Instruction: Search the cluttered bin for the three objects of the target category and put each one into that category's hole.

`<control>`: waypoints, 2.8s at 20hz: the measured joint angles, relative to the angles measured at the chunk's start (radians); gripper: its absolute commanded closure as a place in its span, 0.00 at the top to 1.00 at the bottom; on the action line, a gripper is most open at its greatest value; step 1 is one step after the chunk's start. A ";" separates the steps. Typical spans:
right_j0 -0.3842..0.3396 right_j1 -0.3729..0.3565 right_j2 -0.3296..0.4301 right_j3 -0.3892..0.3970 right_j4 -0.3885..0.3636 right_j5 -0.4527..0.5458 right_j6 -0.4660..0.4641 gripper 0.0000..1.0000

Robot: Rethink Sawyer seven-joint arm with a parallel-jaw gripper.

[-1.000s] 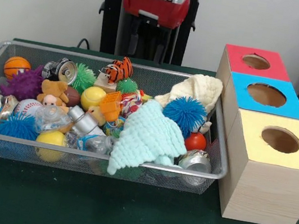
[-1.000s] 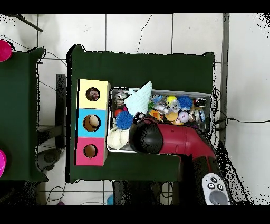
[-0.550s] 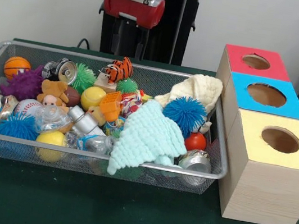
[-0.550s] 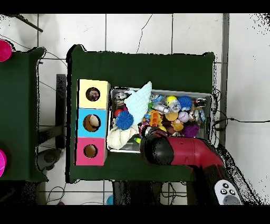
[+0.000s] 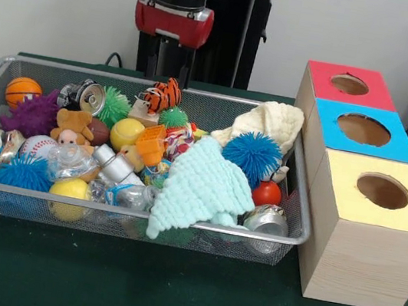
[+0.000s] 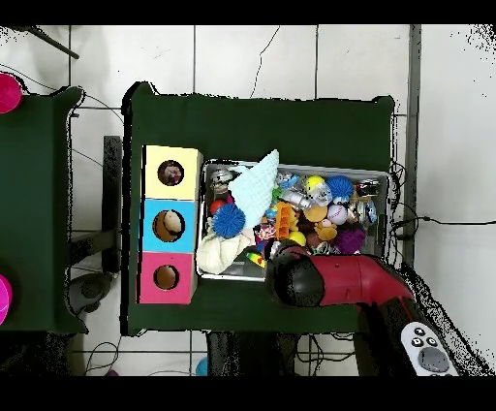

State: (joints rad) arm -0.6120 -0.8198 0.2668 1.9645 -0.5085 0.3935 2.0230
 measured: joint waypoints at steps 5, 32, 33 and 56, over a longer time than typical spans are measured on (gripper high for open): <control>-0.058 0.029 0.036 -0.004 -0.039 0.000 0.000 1.00; -0.209 0.100 0.221 -0.076 -0.118 0.048 0.000 1.00; -0.214 0.110 0.225 -0.088 -0.124 0.048 0.000 1.00; -0.275 0.282 0.221 -0.157 -0.355 0.040 0.000 1.00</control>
State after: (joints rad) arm -0.8871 -0.5379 0.4875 1.8071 -0.8636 0.4339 2.0228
